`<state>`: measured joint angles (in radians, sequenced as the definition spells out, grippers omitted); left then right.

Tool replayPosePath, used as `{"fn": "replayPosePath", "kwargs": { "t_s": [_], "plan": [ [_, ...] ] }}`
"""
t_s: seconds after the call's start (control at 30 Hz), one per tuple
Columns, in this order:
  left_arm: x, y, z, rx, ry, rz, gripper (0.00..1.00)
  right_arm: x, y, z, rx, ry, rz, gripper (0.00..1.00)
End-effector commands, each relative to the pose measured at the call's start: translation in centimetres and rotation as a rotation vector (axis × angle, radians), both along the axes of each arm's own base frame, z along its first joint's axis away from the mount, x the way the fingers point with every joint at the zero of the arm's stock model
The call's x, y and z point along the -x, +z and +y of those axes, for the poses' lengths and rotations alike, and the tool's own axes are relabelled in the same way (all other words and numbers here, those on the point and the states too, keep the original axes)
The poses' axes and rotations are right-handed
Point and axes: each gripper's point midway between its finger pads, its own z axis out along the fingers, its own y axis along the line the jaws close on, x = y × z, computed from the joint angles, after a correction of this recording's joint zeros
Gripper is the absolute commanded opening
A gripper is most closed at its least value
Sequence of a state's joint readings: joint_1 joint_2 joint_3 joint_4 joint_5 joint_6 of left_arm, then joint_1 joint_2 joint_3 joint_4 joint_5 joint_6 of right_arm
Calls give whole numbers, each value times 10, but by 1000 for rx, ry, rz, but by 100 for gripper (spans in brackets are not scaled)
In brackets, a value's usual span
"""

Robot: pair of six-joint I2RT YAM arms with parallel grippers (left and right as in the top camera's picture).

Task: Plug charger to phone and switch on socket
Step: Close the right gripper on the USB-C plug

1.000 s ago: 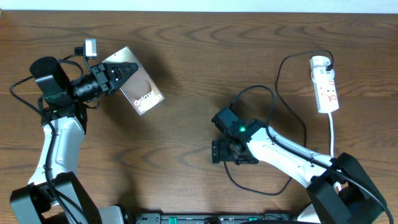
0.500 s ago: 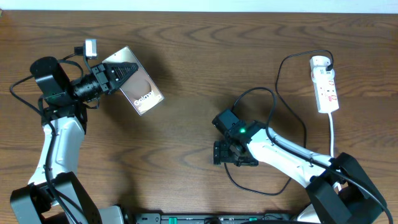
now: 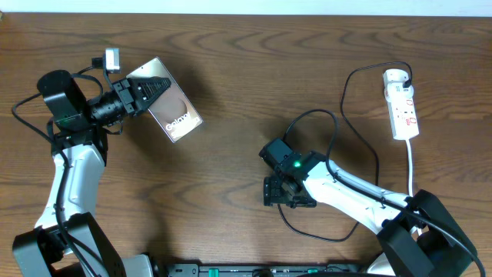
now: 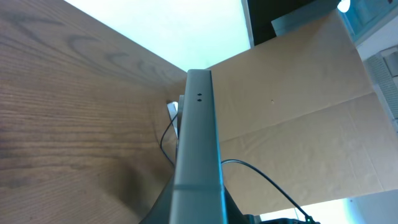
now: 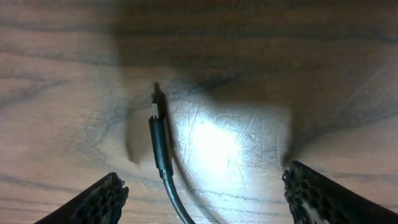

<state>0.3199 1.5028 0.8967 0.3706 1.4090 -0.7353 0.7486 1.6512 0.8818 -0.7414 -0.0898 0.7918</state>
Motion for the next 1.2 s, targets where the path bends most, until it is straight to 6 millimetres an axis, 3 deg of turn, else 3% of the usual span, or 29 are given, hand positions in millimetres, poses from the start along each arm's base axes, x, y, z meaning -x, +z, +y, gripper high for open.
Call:
{"fn": "replayPosePath", "kwargs": {
  "t_s": [0.0, 0.8, 0.93, 1.17],
  "plan": [
    [2, 12, 0, -8, -27, -47, 7, 4, -4, -3, 25, -5, 3, 72],
    [2, 12, 0, -13, -27, -56, 8, 6, -12, -5, 43, -3, 23, 56],
    [2, 12, 0, -13, -27, -56, 7, 6, -12, -5, 43, -4, 23, 43],
    [2, 12, 0, -13, -27, -56, 8, 6, -12, -5, 43, -4, 23, 30]
  ]
}}
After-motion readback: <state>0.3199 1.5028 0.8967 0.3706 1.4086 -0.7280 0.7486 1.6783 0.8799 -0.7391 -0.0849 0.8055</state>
